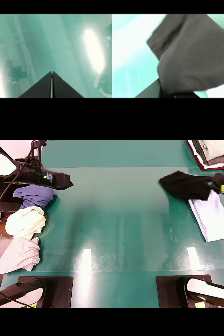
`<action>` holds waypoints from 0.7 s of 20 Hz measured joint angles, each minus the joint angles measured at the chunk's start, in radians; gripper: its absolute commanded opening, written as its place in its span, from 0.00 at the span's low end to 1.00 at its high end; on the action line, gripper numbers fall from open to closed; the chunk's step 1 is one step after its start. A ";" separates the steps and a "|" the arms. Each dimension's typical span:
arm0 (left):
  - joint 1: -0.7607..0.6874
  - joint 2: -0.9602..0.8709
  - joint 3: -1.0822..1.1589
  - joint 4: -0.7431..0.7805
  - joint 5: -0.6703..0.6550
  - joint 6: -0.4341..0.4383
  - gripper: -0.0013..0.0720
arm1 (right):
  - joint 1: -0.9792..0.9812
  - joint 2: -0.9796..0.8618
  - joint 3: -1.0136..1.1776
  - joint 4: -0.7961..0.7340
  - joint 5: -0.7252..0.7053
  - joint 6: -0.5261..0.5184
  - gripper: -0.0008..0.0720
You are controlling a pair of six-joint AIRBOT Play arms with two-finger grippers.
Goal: Fold the shirts.
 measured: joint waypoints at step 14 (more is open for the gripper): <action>-0.014 0.000 -0.001 -0.004 0.013 -0.003 0.05 | -0.119 0.062 0.296 -0.116 0.117 0.005 0.04</action>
